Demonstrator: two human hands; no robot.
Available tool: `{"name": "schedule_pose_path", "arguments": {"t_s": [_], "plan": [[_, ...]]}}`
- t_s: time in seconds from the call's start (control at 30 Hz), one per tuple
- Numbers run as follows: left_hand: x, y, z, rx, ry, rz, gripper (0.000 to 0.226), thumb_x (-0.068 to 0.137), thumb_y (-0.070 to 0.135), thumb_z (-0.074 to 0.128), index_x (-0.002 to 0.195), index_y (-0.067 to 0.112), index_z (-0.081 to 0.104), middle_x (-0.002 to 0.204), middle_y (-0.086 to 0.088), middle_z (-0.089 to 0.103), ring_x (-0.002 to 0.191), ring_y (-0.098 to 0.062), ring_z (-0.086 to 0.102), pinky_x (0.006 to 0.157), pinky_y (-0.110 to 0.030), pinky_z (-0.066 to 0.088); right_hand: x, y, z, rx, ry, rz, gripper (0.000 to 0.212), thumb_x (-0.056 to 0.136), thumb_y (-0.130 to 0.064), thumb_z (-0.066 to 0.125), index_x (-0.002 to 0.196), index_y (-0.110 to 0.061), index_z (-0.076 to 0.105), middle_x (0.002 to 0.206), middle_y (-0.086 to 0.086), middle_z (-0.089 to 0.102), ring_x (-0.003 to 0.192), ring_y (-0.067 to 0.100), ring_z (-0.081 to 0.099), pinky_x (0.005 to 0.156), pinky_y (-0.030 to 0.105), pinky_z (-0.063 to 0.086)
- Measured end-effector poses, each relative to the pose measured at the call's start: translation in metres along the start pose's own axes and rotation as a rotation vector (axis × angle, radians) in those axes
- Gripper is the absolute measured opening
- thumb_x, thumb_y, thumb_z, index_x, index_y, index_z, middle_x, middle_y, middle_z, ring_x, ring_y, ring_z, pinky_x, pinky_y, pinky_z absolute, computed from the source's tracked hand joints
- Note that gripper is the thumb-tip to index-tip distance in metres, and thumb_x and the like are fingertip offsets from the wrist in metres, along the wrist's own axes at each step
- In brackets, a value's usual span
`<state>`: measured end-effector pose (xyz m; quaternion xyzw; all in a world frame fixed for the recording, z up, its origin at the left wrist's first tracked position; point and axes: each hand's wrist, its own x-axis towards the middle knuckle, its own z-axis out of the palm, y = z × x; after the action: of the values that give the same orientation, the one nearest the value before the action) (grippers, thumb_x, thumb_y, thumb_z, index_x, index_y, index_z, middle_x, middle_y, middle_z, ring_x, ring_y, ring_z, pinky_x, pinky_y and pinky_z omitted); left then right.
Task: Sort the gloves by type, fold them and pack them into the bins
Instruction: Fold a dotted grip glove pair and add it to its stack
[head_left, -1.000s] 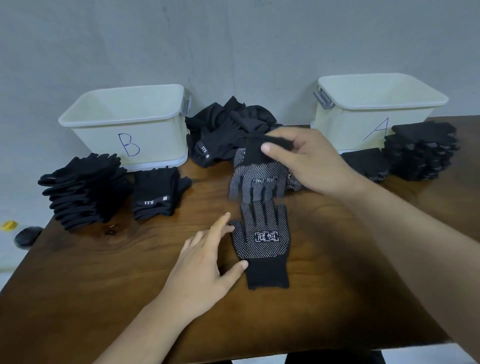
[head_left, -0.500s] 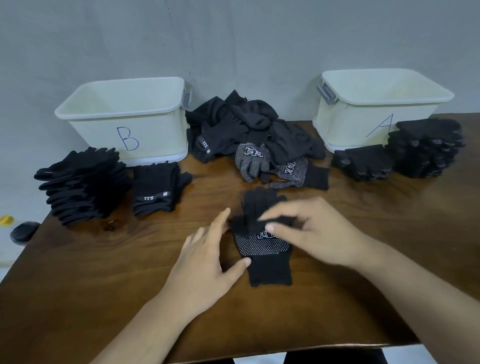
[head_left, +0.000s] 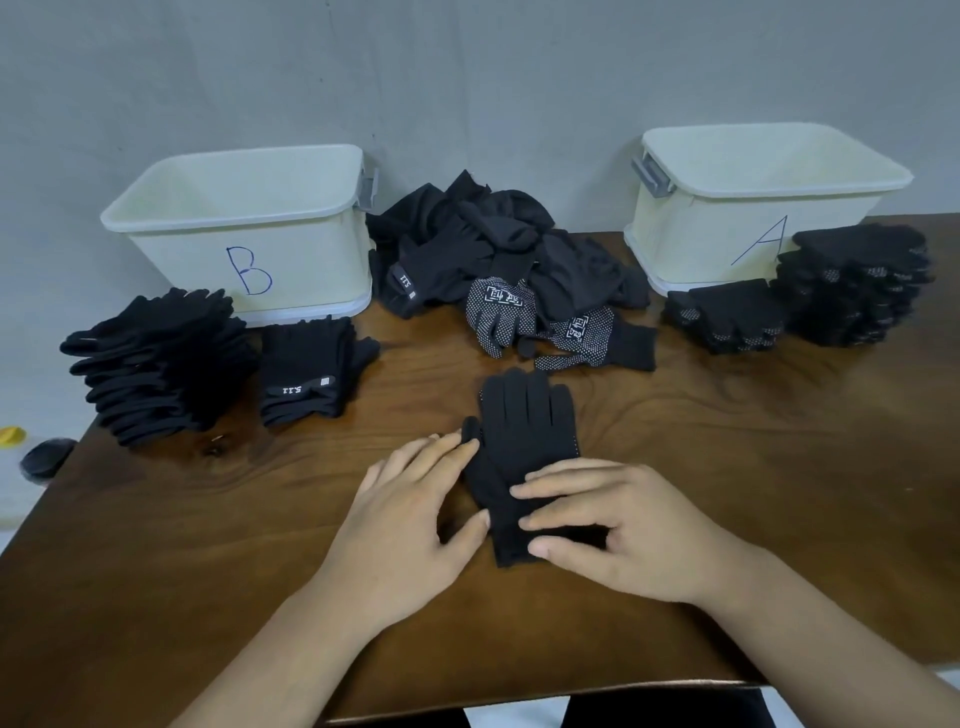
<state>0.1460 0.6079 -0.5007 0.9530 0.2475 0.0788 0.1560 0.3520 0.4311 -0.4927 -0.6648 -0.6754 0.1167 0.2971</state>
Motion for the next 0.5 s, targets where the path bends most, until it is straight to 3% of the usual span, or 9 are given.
{"name": "schedule_pose_path", "arguments": {"t_s": [0.13,0.23,0.43,0.5], "plan": [[0.0,0.0032,-0.0015,0.003,-0.007,-0.007,0.08,0.093,0.074,0.026,0.167,0.046,0.015,0.17,0.027,0.02,0.158,0.0,0.007,0.127,-0.028,0.006,-0.005,0.0023,0.0041,-0.059,-0.05,-0.034,0.042,0.097,-0.053,0.074,0.132,-0.032,0.075,0.148,-0.022,0.061,0.144,-0.005,0.047,0.118,0.031,0.046],[-0.0001,0.0028,-0.0011,0.014,-0.008,-0.01,0.08,0.093,0.074,0.027,0.167,0.046,0.013,0.17,0.027,0.019,0.158,0.0,0.007,0.129,-0.03,0.008,-0.0073,0.0038,0.0041,-0.082,-0.015,-0.073,0.035,0.099,-0.04,0.075,0.132,-0.027,0.076,0.148,-0.018,0.062,0.144,-0.002,0.048,0.119,0.032,0.045],[0.0011,0.0033,0.0,0.064,0.005,0.013,0.082,0.094,0.073,0.025,0.168,0.042,0.007,0.171,0.026,0.018,0.158,0.0,0.007,0.128,-0.029,0.009,-0.0103,0.0033,-0.0006,-0.027,0.133,-0.073,0.02,0.101,-0.029,0.076,0.118,-0.021,0.081,0.132,-0.014,0.071,0.131,0.007,0.062,0.109,0.033,0.051],[0.0015,0.0037,-0.0003,0.069,-0.001,0.016,0.083,0.094,0.073,0.023,0.168,0.043,0.006,0.171,0.026,0.017,0.158,0.0,0.006,0.129,-0.031,0.011,-0.0061,0.0042,-0.0029,-0.023,0.266,0.032,0.011,0.101,-0.024,0.075,0.11,-0.022,0.081,0.117,-0.016,0.072,0.114,0.01,0.067,0.098,0.032,0.053]]}}
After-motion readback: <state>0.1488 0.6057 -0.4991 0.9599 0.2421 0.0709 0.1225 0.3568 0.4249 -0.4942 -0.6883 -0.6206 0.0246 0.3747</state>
